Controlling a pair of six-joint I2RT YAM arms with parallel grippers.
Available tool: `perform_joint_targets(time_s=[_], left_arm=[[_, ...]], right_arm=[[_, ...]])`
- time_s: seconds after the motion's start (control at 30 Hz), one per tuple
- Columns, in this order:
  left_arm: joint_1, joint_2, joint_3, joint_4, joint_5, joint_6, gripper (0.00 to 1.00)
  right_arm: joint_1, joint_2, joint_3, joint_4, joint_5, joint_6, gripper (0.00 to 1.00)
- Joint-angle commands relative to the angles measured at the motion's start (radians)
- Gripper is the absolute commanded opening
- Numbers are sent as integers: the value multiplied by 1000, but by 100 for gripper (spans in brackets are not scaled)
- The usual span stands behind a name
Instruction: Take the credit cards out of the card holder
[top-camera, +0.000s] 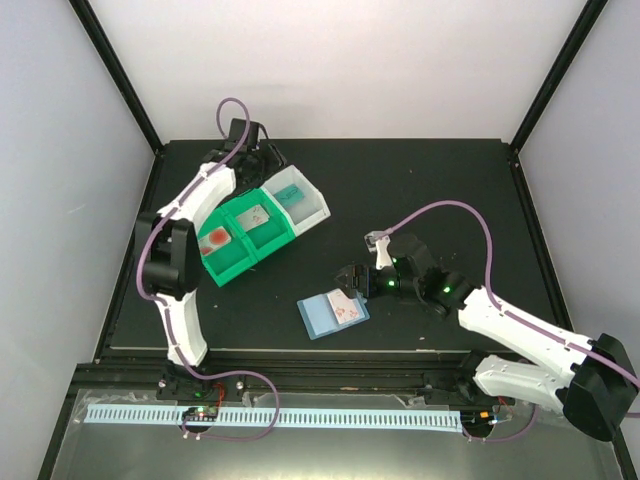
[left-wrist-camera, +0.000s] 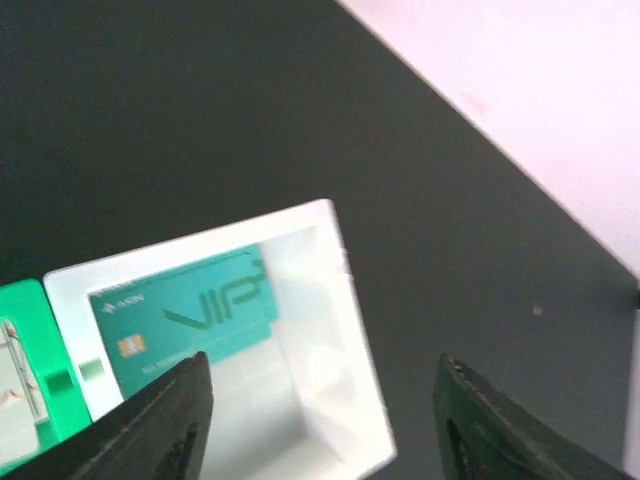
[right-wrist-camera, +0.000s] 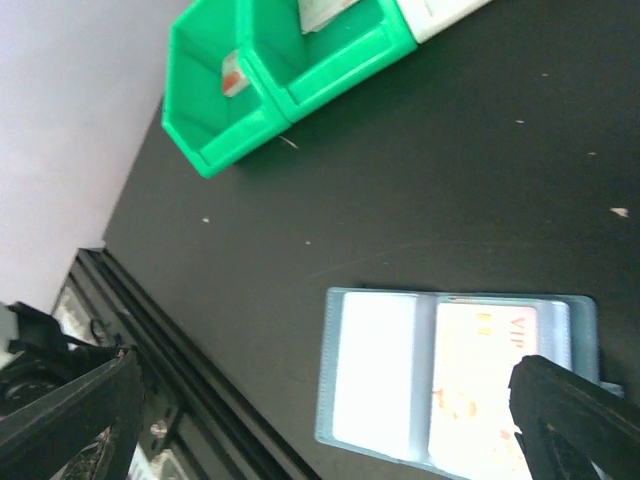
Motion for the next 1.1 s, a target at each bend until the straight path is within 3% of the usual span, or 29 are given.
perform_joint_targets(time_s=[0.0, 0.2, 0.37, 0.5, 0.67, 0.77, 0.9, 1.07], left_arm=[[10, -119, 38, -48, 75, 109, 69], [10, -255, -67, -64, 112, 196, 98], [8, -391, -222, -51, 215, 262, 99], [4, -546, -408, 19, 335, 312, 99], [2, -736, -595, 28, 376, 334, 99], [-2, -833, -690, 30, 396, 327, 97], [-12, -945, -829, 71, 419, 298, 93], [-59, -1043, -936, 106, 433, 259, 89]], right_arm=[[-4, 14, 30, -89, 78, -72, 100], [-5, 35, 46, -130, 37, -176, 100], [-5, 61, 35, -144, 37, -200, 91], [-7, 107, 15, -139, 94, -220, 79], [-12, 172, -10, -102, 134, -241, 61], [-15, 224, -15, -72, 140, -246, 61], [-18, 319, 7, -68, 184, -257, 72], [-18, 388, 5, -40, 186, -265, 62]])
